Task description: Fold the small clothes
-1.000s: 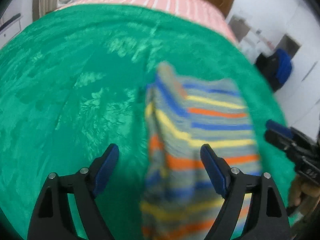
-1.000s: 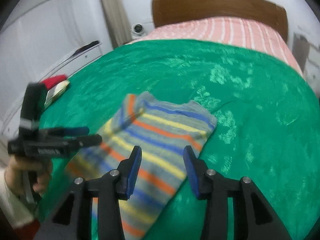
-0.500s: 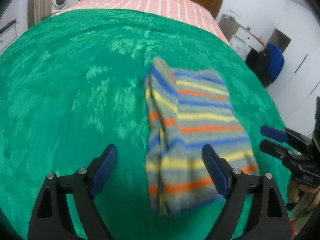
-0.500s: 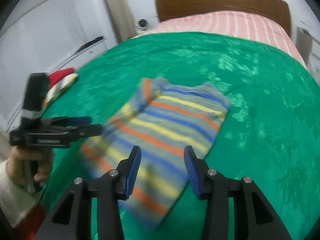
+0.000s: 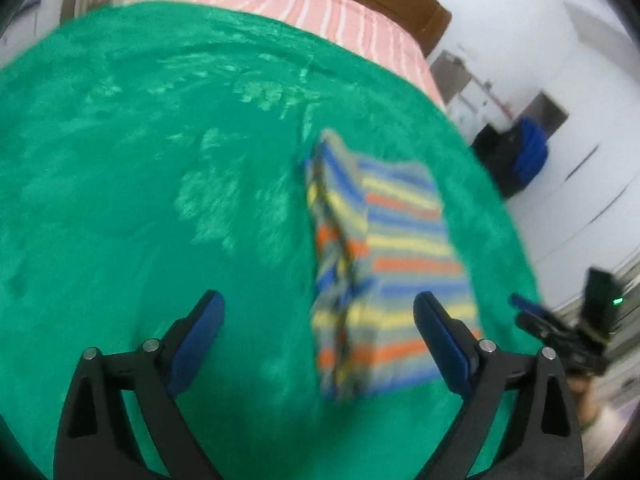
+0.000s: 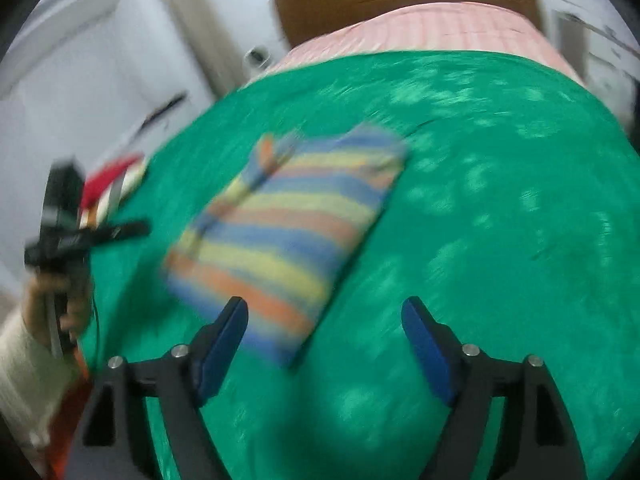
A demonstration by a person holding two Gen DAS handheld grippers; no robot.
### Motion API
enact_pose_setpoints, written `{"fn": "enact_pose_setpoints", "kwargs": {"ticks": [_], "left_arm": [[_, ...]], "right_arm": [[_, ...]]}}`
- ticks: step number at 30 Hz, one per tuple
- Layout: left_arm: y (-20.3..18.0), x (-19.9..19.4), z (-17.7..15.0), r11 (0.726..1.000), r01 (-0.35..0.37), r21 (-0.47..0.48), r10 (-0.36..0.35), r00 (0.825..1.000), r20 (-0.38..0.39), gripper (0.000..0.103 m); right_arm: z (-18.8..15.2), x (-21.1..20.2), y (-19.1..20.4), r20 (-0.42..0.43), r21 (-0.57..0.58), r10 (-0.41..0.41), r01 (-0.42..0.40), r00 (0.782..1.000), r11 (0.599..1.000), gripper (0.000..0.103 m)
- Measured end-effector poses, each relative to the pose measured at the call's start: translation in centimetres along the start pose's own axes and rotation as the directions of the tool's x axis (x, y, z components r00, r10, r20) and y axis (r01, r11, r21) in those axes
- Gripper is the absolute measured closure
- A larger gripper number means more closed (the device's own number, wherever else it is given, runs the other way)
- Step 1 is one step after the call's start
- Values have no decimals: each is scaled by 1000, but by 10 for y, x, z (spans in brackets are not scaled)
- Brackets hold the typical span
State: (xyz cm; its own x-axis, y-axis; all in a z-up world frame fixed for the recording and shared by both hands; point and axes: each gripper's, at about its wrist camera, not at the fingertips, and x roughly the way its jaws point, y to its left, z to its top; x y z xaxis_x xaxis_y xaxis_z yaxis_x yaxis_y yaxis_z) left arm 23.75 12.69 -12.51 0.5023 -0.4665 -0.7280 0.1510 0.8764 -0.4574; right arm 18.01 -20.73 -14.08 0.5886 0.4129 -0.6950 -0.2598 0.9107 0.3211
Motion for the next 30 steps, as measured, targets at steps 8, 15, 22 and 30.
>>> {"fn": "enact_pose_setpoints", "kwargs": {"ticks": [8, 15, 22, 30], "left_arm": [[-15, 99, 34, 1000, -2, 20, 6, 984, -180, 9], [-27, 107, 26, 998, 17, 59, -7, 986, -165, 89], [-50, 30, 34, 992, 13, 127, -11, 1000, -16, 89], [-36, 28, 24, 976, -149, 160, 158, 986, -45, 34]], "right_arm": [[39, 88, -49, -48, 376, 259, -222, 965, 900, 24], [50, 121, 27, -141, 100, 90, -77, 986, 992, 75], [61, 58, 97, 67, -108, 12, -5, 998, 994, 79], [67, 61, 90, 26, -31, 58, -58, 998, 998, 63]]}}
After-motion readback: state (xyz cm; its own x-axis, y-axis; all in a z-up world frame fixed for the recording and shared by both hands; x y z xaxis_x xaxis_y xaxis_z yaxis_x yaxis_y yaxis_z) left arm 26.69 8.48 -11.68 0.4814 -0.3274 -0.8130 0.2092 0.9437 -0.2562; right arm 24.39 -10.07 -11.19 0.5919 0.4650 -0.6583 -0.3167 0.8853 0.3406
